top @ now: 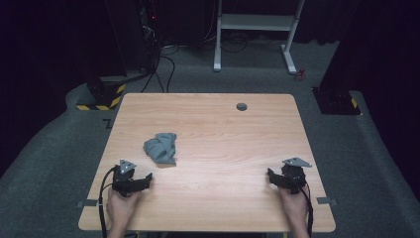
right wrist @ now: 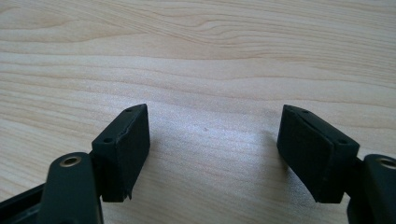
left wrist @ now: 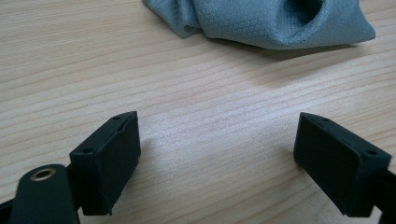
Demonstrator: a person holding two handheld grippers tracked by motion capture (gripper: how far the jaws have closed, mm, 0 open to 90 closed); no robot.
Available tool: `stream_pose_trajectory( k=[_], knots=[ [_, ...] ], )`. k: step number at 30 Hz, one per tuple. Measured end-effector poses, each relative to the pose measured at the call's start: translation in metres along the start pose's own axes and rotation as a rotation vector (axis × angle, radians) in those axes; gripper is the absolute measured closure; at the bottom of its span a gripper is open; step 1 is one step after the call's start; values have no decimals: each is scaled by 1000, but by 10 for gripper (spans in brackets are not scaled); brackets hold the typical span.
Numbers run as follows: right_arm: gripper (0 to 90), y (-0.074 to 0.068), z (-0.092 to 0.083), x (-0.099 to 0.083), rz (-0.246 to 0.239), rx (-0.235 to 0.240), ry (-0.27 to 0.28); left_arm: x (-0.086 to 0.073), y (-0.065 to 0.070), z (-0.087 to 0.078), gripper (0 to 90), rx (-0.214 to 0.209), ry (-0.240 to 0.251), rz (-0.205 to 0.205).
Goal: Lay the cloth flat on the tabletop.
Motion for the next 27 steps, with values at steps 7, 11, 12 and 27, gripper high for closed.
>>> stream_pose_trajectory(
  k=[7,11,12,27],
  knots=[
    [254,0,0,0,0,0,0,0,0,0,152,-1,-1,2],
    [254,0,0,0,0,-1,0,0,1,0,153,0,-2,3],
    [254,0,0,0,0,-1,0,0,1,0,152,0,-2,3],
    [254,0,0,0,-6,0,2,4,9,3,218,-11,19,-10]
  ],
)
Point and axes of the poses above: each handheld gripper's, and its own axes: z roughly forward along the jaws, x roughly out of its top, y roughly to its right, the point moved 5 cm from there along z, roughly forward along the jaws, and after that the axes turned 8 degrees about -x, right-handed, at the moved point
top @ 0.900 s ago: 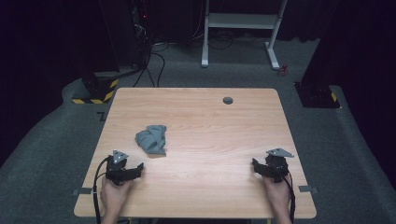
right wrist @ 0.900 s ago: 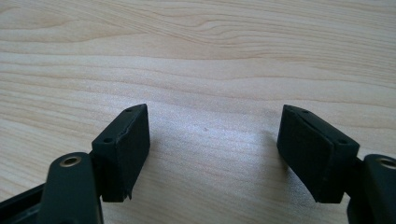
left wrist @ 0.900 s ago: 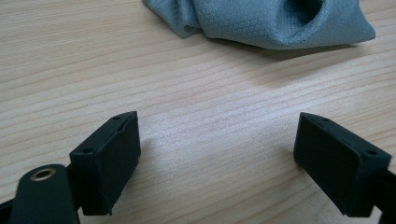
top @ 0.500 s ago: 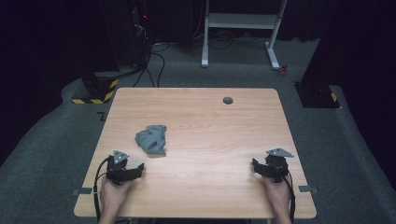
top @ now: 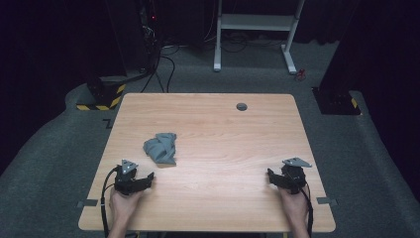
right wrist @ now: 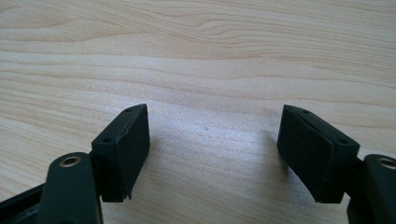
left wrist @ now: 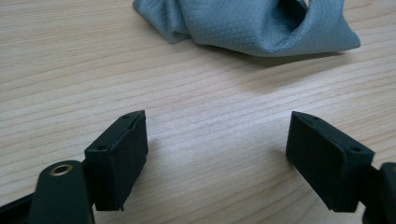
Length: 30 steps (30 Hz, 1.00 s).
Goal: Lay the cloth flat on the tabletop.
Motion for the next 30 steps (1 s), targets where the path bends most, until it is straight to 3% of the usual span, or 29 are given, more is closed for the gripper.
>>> stream_pose_trajectory(
  k=[4,11,14,16,18,30],
  knots=[
    [253,0,0,0,0,0,0,3,2,2,224,7,-14,24],
    [253,0,0,0,0,0,0,12,10,0,230,-46,32,-5],
    [253,0,0,0,-1,1,0,17,14,-1,230,-48,43,16],
    [253,0,0,0,3,0,-2,21,18,-2,253,-33,38,68],
    [253,0,0,0,2,1,-1,25,23,-1,265,-40,45,89],
    [253,0,0,0,3,0,-2,49,25,14,260,-36,57,77]
  ],
)
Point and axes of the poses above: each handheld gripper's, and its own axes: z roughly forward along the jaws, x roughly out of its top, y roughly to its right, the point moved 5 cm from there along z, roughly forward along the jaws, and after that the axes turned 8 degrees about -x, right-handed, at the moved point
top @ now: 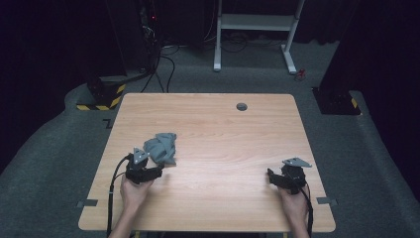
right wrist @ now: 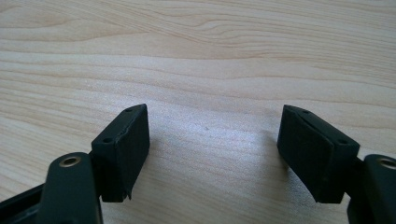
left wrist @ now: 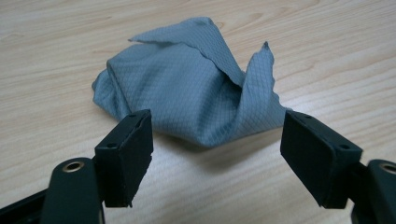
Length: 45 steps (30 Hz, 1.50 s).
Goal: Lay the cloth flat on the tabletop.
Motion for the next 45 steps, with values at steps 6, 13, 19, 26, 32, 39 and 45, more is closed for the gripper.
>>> stream_pose_trajectory(
  k=[6,13,19,26,32,39,45],
  knots=[
    [253,0,0,0,0,0,0,10,-2,17,264,6,-29,9],
    [253,0,0,0,-3,1,1,21,-7,37,288,37,-71,0],
    [253,0,0,0,-1,1,0,23,-14,53,392,69,-118,17],
    [253,0,0,0,-4,1,1,24,-21,53,750,53,-121,-17],
    [253,0,0,0,-3,1,1,25,-19,53,861,24,-108,-8],
    [253,0,0,0,-3,1,1,34,-2,51,866,-56,-60,14],
    [253,0,0,0,-3,1,1,40,14,57,866,-101,-54,37]
  ],
)
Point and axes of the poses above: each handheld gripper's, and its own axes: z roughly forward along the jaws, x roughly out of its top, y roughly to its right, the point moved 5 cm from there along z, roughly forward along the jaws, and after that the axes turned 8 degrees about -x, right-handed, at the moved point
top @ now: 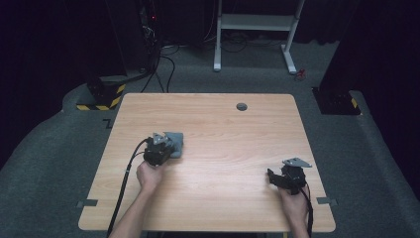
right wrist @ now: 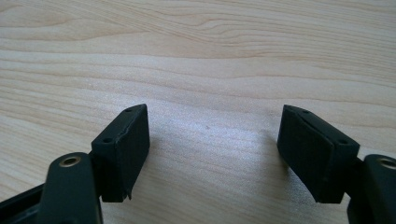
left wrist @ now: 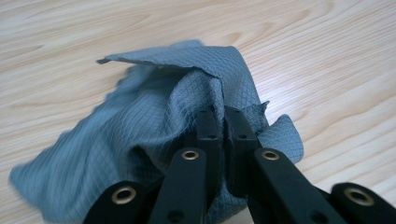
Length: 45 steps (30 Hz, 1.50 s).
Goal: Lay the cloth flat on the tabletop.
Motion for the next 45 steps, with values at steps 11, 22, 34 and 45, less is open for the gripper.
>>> stream_pose_trajectory(
  k=[11,22,34,45],
  knots=[
    [253,0,0,0,0,0,0,11,34,14,867,-91,14,54],
    [253,0,0,0,-2,1,1,22,54,28,867,-154,0,71],
    [253,0,0,0,-2,1,1,36,97,43,865,-264,-2,139],
    [254,0,0,0,-3,1,1,37,137,62,863,-358,-8,200]
  ],
)
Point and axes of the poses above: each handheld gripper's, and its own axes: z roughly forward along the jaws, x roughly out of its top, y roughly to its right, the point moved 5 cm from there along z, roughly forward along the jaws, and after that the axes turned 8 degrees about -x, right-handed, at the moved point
